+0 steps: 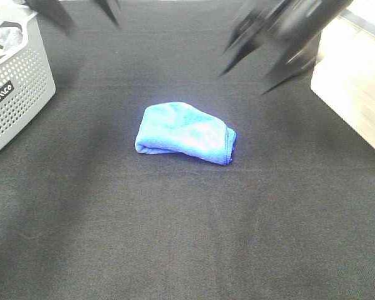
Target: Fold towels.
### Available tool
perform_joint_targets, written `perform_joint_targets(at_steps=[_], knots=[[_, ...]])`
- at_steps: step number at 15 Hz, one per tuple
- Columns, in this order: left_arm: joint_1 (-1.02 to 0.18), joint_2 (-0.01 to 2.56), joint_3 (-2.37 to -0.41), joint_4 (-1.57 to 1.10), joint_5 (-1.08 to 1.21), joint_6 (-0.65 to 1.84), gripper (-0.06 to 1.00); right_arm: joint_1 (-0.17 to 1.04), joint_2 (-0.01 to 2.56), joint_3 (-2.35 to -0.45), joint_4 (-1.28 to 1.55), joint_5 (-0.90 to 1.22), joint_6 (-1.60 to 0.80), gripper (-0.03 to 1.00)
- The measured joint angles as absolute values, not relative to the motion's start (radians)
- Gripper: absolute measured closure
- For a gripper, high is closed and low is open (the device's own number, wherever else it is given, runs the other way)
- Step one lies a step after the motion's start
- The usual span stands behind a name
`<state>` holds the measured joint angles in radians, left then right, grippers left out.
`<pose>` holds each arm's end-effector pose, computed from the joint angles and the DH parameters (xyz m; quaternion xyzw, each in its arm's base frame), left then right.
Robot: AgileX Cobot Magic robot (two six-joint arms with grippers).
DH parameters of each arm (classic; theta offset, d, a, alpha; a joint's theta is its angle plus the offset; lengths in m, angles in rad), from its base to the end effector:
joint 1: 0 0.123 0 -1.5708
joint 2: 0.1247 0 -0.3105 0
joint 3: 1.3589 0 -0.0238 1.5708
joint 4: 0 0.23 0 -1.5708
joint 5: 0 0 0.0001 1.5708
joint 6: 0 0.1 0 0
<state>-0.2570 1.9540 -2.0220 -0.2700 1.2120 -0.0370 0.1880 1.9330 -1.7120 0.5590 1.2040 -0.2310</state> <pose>0.4029 -0.1317 0.3696 0.0916 0.9541 -0.1693 0.2295 0.3850 0.1237 0.3071 -0.1317 0.9480 0.2648 0.1174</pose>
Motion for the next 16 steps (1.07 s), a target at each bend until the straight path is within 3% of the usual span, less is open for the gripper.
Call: perform_joint_targets(at_steps=[4, 12, 16], knots=[[-0.257, 1.638, -1.703, -0.185, 1.213, -0.034, 0.14, 0.188, 1.647, -1.549, 0.406, 1.207, -0.179, 0.07], [-0.257, 0.845, -1.042, -0.174, 1.217, -0.031, 0.14, 0.188, 0.949, -0.925, 0.333, 1.111, -0.148, 0.07], [-0.257, 0.503, -0.857, -0.174, 1.22, -0.025, 0.14, 0.188, 0.637, -0.728, 0.279, 1.112, -0.145, 0.07]])
